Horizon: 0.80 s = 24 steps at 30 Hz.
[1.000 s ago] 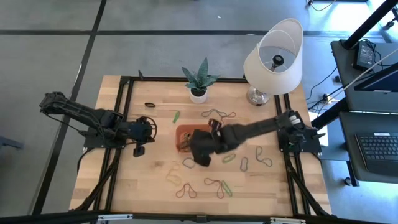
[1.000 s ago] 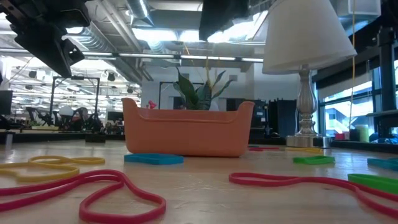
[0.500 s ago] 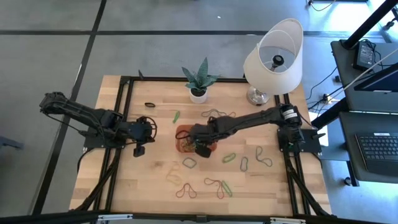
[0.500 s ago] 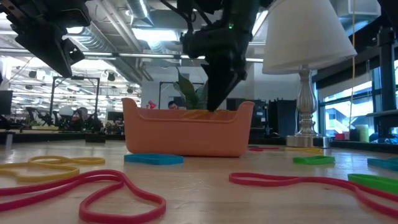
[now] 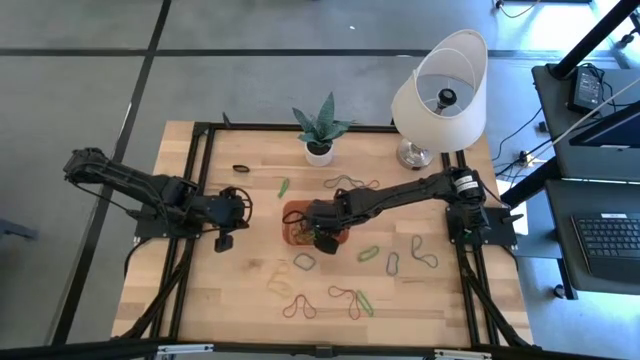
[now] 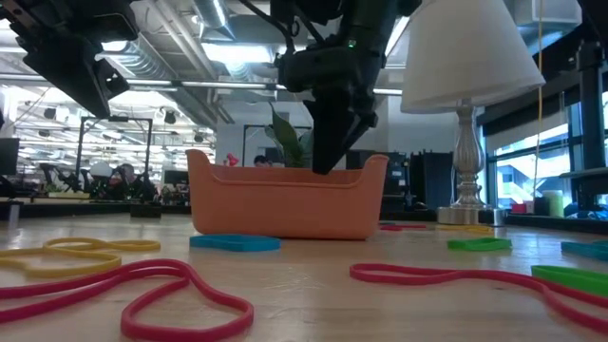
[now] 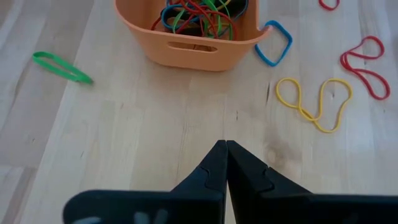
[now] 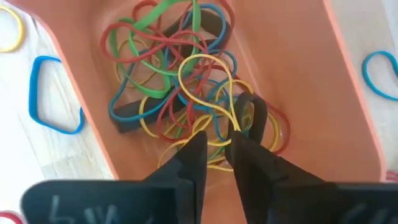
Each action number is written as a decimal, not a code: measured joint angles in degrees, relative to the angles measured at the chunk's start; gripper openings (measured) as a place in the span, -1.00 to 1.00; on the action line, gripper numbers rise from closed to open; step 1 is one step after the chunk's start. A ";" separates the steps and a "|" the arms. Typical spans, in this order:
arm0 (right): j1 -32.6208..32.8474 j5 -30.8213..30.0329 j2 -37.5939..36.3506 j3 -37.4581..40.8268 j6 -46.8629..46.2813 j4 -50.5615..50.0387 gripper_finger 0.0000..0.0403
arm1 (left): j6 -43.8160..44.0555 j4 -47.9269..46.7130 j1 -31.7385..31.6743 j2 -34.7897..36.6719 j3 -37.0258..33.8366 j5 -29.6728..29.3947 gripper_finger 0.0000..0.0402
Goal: Pick and place rubber bands into bin
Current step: Put the green rubber band into the orange bin
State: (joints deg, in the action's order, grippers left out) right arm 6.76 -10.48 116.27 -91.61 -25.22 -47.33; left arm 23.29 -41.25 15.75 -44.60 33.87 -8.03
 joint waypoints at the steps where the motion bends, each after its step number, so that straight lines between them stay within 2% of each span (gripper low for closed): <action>1: 0.00 0.02 0.01 -0.01 -0.02 -0.13 -0.59 | 0.00 0.00 0.00 0.00 0.00 0.00 -0.98; 5: 0.04 0.02 -1.31 -0.60 -0.03 -3.32 -0.58 | 0.30 0.08 0.00 0.00 0.00 -2.16 -0.99; 10: 0.86 -0.34 -8.53 2.98 0.87 -3.79 -0.69 | 1.48 0.38 -1.75 0.00 0.00 -6.88 -0.99; 14: 1.51 -1.36 -19.45 13.81 -1.62 3.41 -0.83 | 0.87 0.58 -5.27 -0.37 0.00 -6.66 -0.99; 18: 2.24 -1.96 -31.52 26.92 -7.42 10.62 -0.96 | -1.52 0.75 -10.20 -1.97 0.31 -3.79 -0.98; 24: 2.89 -1.93 -47.49 42.33 -17.16 15.47 -0.93 | -7.44 1.61 -18.32 -9.42 3.93 -2.16 -0.98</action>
State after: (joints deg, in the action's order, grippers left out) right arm 9.65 -12.41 68.78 -49.28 -42.38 -31.86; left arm 15.84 -39.64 -2.57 -54.02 37.79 -10.19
